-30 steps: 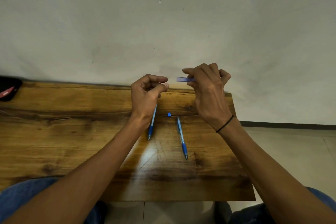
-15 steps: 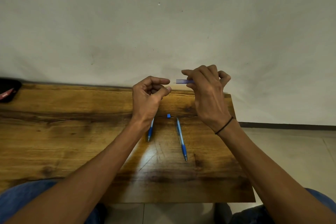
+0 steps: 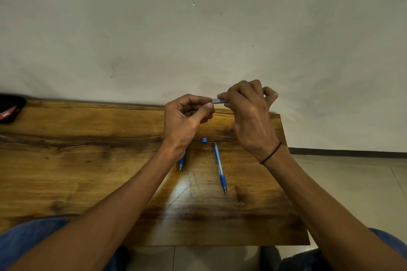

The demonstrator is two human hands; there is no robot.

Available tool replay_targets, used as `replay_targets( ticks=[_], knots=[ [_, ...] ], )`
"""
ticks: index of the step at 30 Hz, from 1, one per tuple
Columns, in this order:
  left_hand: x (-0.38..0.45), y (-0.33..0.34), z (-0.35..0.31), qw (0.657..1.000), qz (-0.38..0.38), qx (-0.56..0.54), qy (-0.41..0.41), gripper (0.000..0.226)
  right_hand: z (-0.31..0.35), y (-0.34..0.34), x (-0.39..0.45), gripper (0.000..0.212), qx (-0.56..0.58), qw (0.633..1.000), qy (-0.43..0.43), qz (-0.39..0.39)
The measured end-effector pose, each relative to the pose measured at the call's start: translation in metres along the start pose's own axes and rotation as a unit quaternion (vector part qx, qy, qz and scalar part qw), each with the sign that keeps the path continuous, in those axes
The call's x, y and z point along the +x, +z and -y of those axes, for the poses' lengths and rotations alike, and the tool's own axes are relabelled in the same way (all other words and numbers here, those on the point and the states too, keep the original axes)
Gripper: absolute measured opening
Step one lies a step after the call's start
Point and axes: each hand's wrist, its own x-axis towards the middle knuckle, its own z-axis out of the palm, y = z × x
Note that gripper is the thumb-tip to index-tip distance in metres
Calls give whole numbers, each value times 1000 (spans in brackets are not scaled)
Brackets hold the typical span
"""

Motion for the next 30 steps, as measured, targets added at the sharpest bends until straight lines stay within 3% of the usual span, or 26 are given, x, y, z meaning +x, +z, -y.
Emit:
replay_targets(
  ticks=[15,30],
  knots=[
    [-2,0,-4,999,3,-34,-26,9,2,-3,0,40,-3,1000,4,4],
    [8,-13,-1,1000,-28,5,-12,5,-7,-9,0,33,0,999,33,2]
  ],
)
